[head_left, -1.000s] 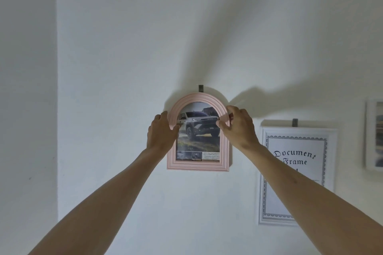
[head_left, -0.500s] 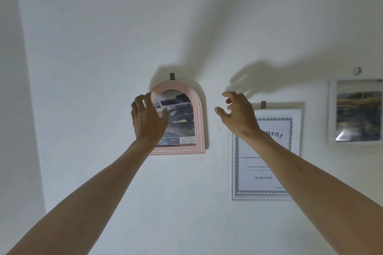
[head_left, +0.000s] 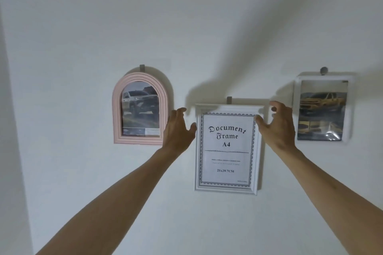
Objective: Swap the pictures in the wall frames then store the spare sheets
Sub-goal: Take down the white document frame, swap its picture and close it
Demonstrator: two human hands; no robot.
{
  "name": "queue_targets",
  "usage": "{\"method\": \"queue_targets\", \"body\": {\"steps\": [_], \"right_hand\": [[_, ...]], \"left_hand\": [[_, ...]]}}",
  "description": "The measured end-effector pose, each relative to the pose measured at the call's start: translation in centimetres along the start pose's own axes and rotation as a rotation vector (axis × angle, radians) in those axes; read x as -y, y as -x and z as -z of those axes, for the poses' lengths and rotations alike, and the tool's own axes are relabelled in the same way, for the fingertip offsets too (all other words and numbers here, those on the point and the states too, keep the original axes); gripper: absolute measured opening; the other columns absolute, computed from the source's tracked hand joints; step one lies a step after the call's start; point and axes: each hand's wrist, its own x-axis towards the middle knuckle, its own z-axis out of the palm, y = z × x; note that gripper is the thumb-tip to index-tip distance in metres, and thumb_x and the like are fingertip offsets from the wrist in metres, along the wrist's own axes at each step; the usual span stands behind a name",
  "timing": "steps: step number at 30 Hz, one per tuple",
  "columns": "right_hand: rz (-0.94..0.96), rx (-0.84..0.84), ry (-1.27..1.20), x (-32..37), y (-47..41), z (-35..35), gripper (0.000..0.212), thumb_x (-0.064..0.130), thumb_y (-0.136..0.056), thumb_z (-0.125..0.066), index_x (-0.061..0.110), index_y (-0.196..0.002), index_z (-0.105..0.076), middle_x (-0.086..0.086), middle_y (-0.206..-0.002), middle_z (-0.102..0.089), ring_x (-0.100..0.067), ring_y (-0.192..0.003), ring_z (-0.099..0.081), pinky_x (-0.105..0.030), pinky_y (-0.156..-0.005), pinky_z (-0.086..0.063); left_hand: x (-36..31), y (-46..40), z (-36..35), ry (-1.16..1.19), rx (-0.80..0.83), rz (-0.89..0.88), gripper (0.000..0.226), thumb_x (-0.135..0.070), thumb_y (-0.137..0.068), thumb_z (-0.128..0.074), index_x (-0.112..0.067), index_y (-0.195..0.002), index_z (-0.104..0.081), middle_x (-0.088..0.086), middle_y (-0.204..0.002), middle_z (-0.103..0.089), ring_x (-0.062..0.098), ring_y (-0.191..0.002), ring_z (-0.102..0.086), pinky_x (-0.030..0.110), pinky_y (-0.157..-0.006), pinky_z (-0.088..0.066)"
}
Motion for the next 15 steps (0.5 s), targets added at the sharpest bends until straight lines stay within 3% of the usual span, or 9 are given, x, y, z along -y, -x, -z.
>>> {"method": "queue_targets", "body": {"steps": [4,7,12,15], "right_hand": [[-0.115,0.087,-0.078,-3.7,1.6,0.8,0.061,0.042,-0.083,-0.074,0.022,-0.132,-0.044,-0.005,-0.123,-0.052,-0.024,-0.105,-0.060,-0.044,-0.089,-0.052],[-0.157,0.223,-0.159,-5.5,3.0,0.6,0.064,0.048,-0.081,-0.076,0.022,-0.132,-0.046,-0.001,-0.111,-0.062,-0.018,-0.094,-0.065,-0.039,-0.084,-0.054],[-0.157,0.415,-0.269,-6.7,4.7,-0.4,0.043,0.031,-0.085,-0.077,0.018,-0.121,-0.057,0.006,-0.102,-0.069,-0.004,-0.089,-0.067,-0.010,-0.073,-0.045],[-0.132,0.383,-0.286,-7.0,4.8,-1.1,0.030,0.021,-0.089,-0.073,0.014,-0.116,-0.062,0.005,-0.101,-0.072,-0.004,-0.091,-0.067,-0.014,-0.083,-0.050]], "left_hand": [[-0.1,0.7,-1.9,0.079,0.074,0.216,0.060,-0.032,-0.087,-0.068,-0.012,-0.138,-0.042,0.008,-0.126,-0.055,0.023,-0.110,-0.058,0.040,-0.094,-0.049],[0.0,1.4,-2.8,0.151,0.104,0.362,0.056,-0.035,-0.086,-0.070,-0.011,-0.132,-0.049,0.006,-0.114,-0.063,0.020,-0.101,-0.059,0.032,-0.086,-0.047],[0.7,3.0,-4.2,0.258,0.163,0.450,0.044,-0.027,-0.083,-0.073,-0.017,-0.121,-0.053,0.002,-0.100,-0.065,0.017,-0.091,-0.062,0.026,-0.073,-0.044],[1.0,3.5,-4.4,0.282,0.146,0.451,0.034,-0.019,-0.084,-0.072,-0.015,-0.116,-0.061,0.000,-0.101,-0.068,0.018,-0.093,-0.066,0.026,-0.077,-0.048]]}}
